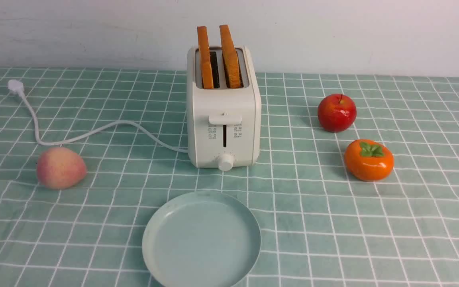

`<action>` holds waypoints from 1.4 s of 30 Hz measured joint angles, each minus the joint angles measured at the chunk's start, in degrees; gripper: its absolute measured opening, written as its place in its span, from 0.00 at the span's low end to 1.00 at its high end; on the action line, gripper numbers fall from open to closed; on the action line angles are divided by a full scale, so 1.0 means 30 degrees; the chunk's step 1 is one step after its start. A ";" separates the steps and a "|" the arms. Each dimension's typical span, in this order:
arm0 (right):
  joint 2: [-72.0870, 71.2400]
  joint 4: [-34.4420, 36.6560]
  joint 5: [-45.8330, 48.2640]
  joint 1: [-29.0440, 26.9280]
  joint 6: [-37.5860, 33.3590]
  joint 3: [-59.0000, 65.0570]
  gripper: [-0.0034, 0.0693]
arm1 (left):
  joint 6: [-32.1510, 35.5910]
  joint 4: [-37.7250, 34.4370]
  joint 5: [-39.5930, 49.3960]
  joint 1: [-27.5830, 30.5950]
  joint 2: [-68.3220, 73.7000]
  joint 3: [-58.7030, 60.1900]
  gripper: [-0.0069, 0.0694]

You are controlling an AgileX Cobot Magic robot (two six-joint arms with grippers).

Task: Take toasted bread from bread machine on blue coffee table place on plate.
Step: 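Reach for a toast slice standing in the toaster with the left gripper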

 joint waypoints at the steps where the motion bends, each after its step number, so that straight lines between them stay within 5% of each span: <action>1: 0.0000 0.0000 0.0000 0.0000 0.0000 0.0000 0.38 | 0.0000 0.0000 0.0000 0.0000 0.0000 0.0000 0.40; 21: 0.0000 0.0000 0.0000 0.0000 0.0000 0.0000 0.38 | -0.0112 0.0633 -0.0628 0.0000 0.0000 0.0000 0.40; 26: 0.0000 -0.0076 0.0000 0.0000 0.0000 0.0000 0.38 | -0.2015 -0.1025 -0.3457 0.0000 0.0000 0.0000 0.40; 35: 0.0000 0.0363 -0.0265 0.0000 0.0292 0.0000 0.38 | -0.3974 -0.2583 -1.3516 0.0000 0.0000 0.0000 0.38; 38: 0.0000 0.3391 -0.3249 0.0000 0.2246 0.0121 0.38 | -0.5832 -0.2589 -1.8161 0.0000 0.0000 -0.0218 0.22; 42: 0.0000 0.6398 -0.6849 0.0000 0.4472 0.0121 0.38 | -0.7737 -0.1595 -1.7614 0.0000 0.0379 -0.2886 0.07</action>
